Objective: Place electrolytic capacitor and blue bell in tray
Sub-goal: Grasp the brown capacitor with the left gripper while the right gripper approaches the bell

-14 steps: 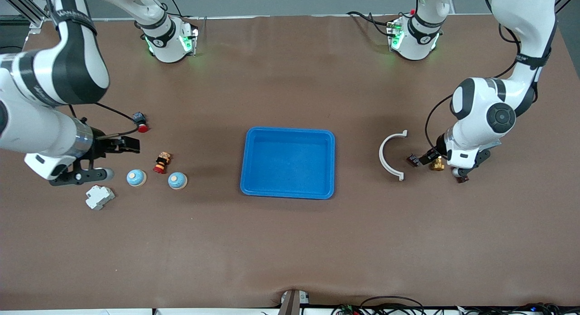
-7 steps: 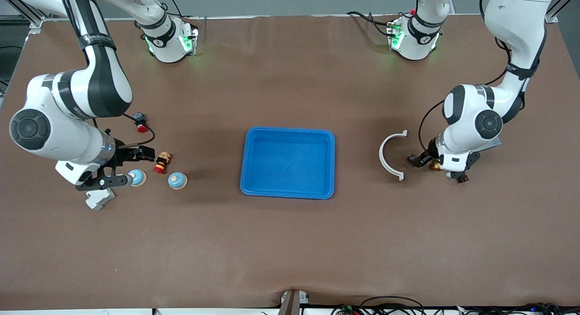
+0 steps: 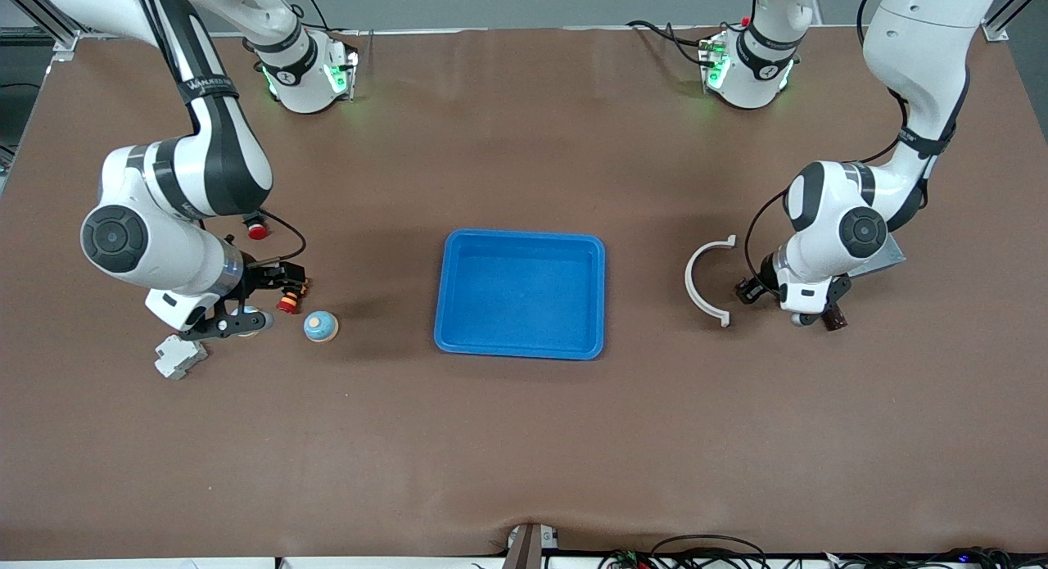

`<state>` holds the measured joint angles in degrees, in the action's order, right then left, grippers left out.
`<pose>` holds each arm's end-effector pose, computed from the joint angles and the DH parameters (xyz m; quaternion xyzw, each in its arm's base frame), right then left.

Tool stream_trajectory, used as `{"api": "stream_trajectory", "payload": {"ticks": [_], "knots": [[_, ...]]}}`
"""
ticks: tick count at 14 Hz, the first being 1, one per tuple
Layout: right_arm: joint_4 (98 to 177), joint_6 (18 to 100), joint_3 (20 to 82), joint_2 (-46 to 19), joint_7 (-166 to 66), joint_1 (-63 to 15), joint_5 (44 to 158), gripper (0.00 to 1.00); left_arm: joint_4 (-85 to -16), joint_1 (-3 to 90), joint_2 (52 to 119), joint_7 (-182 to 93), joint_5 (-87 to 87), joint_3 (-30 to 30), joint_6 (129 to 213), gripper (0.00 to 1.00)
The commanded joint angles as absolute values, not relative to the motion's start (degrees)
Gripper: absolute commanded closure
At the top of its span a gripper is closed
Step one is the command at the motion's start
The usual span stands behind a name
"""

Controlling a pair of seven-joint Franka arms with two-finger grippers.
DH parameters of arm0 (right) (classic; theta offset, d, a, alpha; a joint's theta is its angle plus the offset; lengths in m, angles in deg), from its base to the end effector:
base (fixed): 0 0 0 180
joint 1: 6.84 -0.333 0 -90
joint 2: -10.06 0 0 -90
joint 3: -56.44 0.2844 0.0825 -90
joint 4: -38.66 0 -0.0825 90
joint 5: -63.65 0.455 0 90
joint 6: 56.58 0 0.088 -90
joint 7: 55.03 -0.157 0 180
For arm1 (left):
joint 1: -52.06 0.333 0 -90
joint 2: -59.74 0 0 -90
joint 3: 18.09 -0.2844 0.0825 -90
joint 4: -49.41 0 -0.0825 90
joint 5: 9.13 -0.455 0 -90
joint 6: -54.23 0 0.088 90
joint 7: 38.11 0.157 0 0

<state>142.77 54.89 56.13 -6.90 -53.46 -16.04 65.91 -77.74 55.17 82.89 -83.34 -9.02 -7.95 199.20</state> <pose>0.6462 0.1056 0.2474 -0.9930 -0.0822 0.0846 0.0115 0.5540 -0.0804 0.0471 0.9414 0.3326 -0.0546 0.0127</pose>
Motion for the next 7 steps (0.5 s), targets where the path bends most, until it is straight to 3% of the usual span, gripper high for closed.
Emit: {"api": "stream_trajectory", "payload": {"ticks": [1,4,7], "knots": [[143.8,57.0,55.9,-7.5,-51.3,-16.2,69.0,0.0,-77.1,54.6,83.6,-83.7,-8.1,-7.8,199.8,0.66],[146.8,62.3,55.9,-7.9,-51.2,-16.5,69.0,0.0,-77.2,54.6,83.1,-83.7,-8.2,-7.8,199.8,1.0],[147.7,65.0,55.9,-10.2,-48.1,-17.5,68.8,0.0,-77.2,54.8,81.1,-83.9,-8.2,-7.7,198.8,1.0]]}}
